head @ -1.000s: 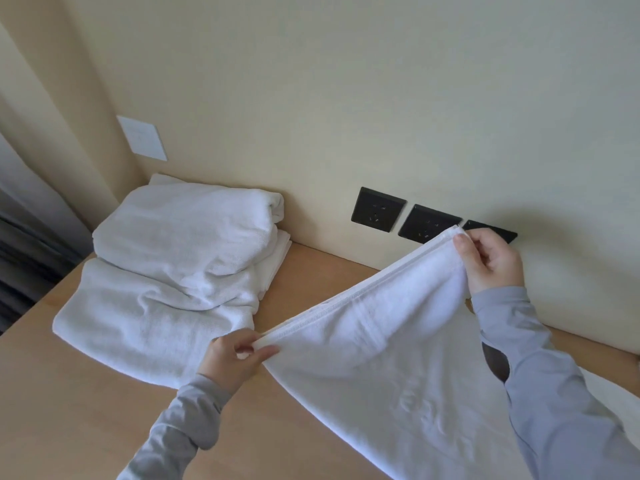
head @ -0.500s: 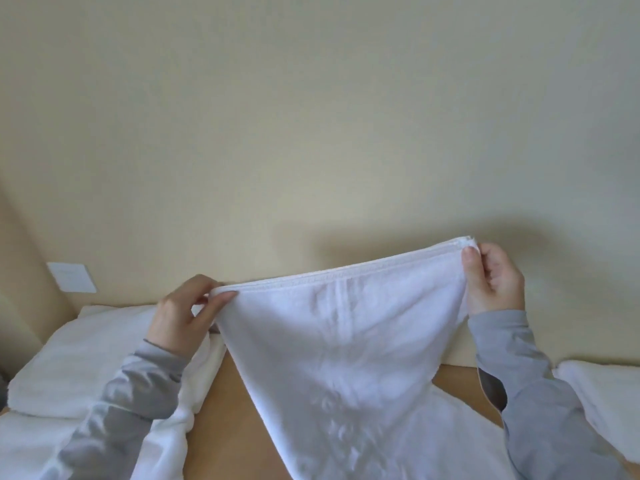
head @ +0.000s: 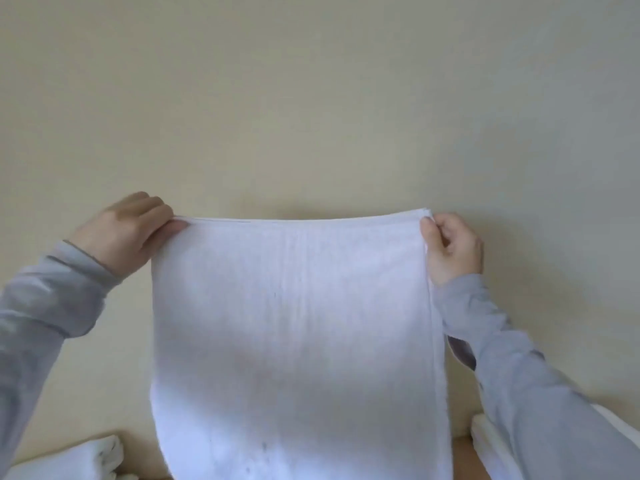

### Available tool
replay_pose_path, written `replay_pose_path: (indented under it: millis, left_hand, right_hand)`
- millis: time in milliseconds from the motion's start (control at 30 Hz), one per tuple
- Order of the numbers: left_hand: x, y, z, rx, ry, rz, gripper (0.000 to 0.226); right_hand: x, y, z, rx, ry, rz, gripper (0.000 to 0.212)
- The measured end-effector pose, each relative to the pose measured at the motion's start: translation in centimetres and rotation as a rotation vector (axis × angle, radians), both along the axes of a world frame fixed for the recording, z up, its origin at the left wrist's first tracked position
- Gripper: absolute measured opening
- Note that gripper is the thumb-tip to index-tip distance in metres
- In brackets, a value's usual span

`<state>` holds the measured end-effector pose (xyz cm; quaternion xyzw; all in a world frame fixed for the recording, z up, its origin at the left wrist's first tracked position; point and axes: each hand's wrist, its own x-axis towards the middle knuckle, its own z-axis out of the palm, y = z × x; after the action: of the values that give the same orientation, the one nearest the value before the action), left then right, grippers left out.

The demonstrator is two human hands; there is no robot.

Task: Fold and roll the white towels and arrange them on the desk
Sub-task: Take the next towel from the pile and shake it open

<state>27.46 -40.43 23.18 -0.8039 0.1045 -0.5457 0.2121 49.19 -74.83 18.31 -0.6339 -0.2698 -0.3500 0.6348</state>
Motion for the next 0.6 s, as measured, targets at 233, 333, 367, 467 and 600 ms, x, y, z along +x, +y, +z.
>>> replay_pose_path:
  millis: [233,333,367,467,600]
  left_hand:
    - [-0.9,-2.3,4.4,0.092,0.0,-0.004,0.055]
    - [-2.7,-2.2,7.0,0.054,-0.091,0.014,0.045]
    - [-3.5,-2.0,7.8,0.001,-0.123,0.002,0.042]
    - [-3.8,-2.2,6.3,-0.065,0.018,-0.023,0.055]
    - [-2.3,-2.5,2.2,-0.283,0.163,-0.048,0.066]
  right_hand:
    - [0.7,-2.3,2.9,0.036,-0.108,0.029,0.019]
    - [0.2,-3.9,5.6,0.192,-0.209,0.034,0.021]
    - [0.4,-4.6,6.0,0.226,-0.264,0.047,0.022]
    - [0.4,-3.1,3.8,0.111,-0.179,0.084,0.022]
    - [0.7,-0.7,1.6,0.098,-0.093,0.079,0.022]
